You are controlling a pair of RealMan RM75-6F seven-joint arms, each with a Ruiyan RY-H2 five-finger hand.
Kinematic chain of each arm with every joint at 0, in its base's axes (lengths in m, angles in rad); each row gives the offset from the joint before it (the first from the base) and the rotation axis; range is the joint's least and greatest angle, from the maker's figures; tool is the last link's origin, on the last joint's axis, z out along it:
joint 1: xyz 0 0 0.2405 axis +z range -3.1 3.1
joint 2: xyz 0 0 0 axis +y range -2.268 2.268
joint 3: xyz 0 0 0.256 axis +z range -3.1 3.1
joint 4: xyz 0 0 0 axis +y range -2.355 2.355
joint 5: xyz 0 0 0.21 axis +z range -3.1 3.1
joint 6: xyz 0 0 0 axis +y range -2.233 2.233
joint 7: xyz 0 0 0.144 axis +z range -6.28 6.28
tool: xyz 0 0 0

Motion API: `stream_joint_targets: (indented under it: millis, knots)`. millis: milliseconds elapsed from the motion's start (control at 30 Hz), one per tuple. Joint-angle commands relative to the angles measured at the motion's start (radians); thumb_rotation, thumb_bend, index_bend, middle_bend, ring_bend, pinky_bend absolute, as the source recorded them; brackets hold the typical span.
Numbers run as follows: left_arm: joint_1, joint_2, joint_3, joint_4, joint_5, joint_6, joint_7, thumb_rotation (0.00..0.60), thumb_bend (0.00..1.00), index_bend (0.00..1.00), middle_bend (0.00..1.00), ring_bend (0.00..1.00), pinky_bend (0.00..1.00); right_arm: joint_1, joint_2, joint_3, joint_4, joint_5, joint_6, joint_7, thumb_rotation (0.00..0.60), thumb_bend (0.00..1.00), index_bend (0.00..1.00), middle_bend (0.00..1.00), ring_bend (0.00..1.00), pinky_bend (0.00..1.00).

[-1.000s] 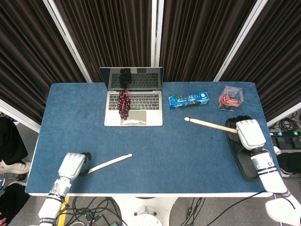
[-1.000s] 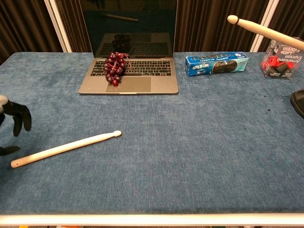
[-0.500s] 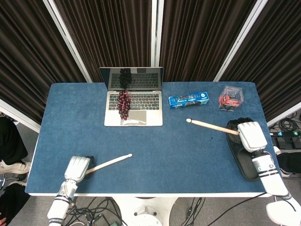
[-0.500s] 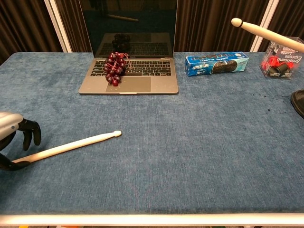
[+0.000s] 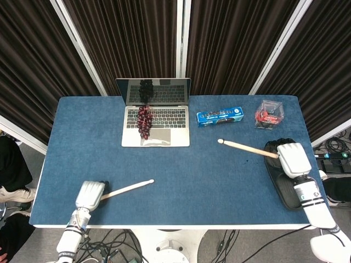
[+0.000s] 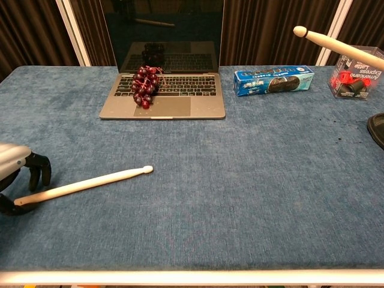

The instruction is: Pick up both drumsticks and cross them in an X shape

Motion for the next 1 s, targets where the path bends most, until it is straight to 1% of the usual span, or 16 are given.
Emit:
stream_joint_targets:
  millis: [33,433,767,867,1000]
  knots:
    - [-0.003,0.0,0.002,0.003,0.001,-0.003,0.0,0.6,0.28,0.46,0.5,0.75,0.88,0.0,-0.001,-0.001,0.0,0.0,0.0,0.0,0.6,0.64,0.62,0.61,0.38,0.37]
    - [-0.016,-0.014,-0.002,0.016,-0.014,-0.013,0.008,0.6,0.31,0.47,0.51,0.75,0.88,-0.003,-0.004,-0.002,0.003,0.003,-0.003,0.0,0.6,0.64,0.62,0.61,0.38,0.37]
    - [-0.024,-0.019,-0.003,0.025,-0.015,-0.011,0.011,0.6,0.37,0.5,0.54,0.75,0.88,-0.005,-0.006,-0.004,0.011,0.004,-0.007,0.006,0.6,0.64,0.62,0.61,0.38,0.37]
    - [-0.026,-0.021,-0.005,0.035,-0.006,-0.012,-0.005,0.6,0.4,0.53,0.55,0.76,0.88,-0.006,-0.007,-0.007,0.011,0.003,-0.009,0.007,0.6,0.64,0.62,0.61,0.38,0.37]
    - [-0.024,-0.019,-0.011,0.059,0.042,-0.007,-0.092,0.6,0.45,0.58,0.59,0.78,0.89,-0.009,-0.01,-0.015,0.011,0.001,-0.015,0.015,0.6,0.65,0.62,0.61,0.38,0.37]
